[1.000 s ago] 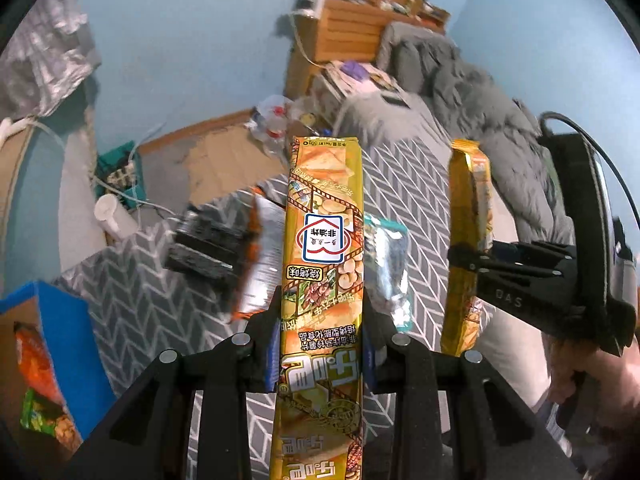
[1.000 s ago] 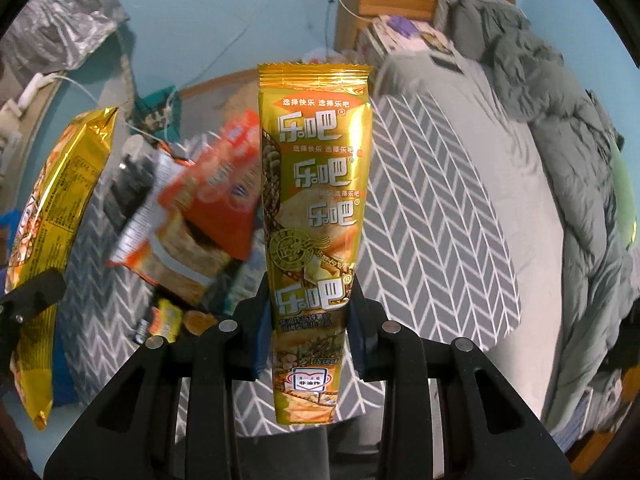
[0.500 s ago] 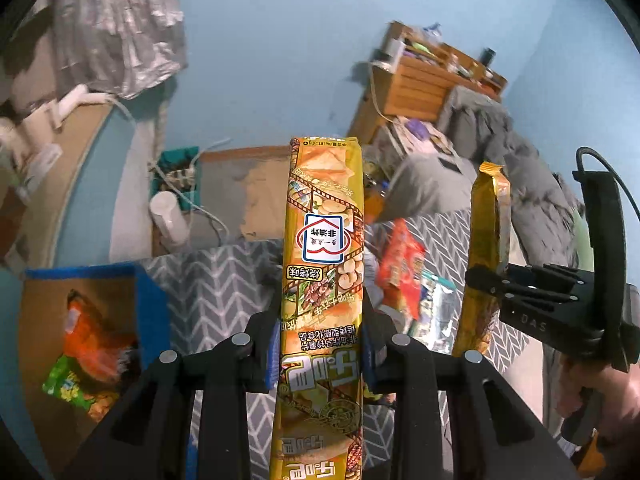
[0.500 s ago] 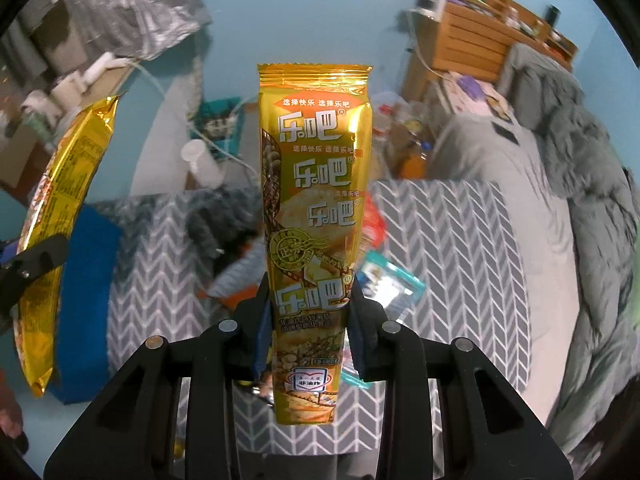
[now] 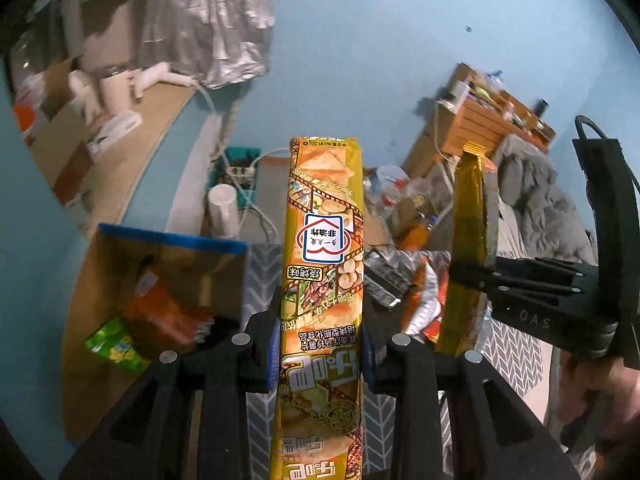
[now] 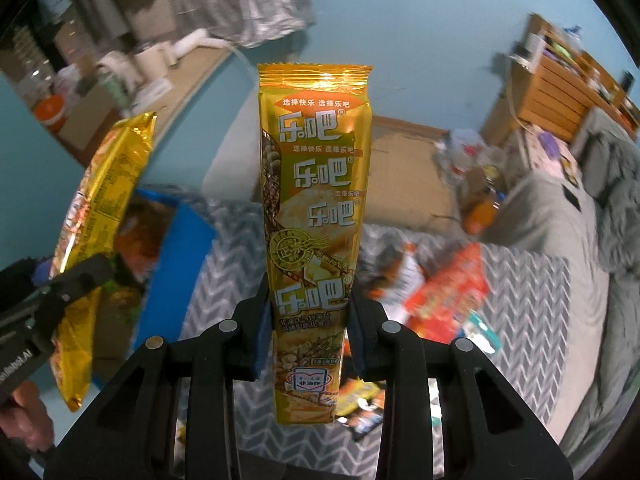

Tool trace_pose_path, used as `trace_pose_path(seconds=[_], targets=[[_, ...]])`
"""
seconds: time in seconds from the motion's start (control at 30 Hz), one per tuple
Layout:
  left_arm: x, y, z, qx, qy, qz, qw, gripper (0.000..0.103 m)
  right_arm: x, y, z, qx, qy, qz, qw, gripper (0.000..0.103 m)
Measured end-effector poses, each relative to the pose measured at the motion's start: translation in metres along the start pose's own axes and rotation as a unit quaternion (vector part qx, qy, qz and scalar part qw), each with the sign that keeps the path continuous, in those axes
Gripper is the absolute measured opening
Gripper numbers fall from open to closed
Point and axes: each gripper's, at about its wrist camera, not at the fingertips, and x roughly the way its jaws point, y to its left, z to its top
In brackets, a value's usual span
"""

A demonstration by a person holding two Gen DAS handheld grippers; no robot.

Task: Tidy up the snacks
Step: 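Lift both yellow wafer packs and carry them over the cardboard box, then open both tools to drop the wafer packs into the box, then withdraw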

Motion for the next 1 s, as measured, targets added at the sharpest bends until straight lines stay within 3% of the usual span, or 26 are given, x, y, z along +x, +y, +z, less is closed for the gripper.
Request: trace_pose_path(seconds=[0.23,0.6,1.0], targets=[[-0.019,0.042,-0.008,-0.043,-0.013,0.034,0.9984,0.031,0.013,0.064,0.019,-0.052,0.003,0.051,0.997,0.030],[-0.042,0.116,-0.024,-0.112,-0.029,0.091,0.9891,0.031,0.042,0.158,0.034,-0.113,0.025,0.106,0.988,0.030],[-0.044,0.177,-0.047,-0.167,-0.023,0.121,0.9782,0.031,0.082,0.217,0.037,-0.138,0.069,0.133,0.979,0.030]])
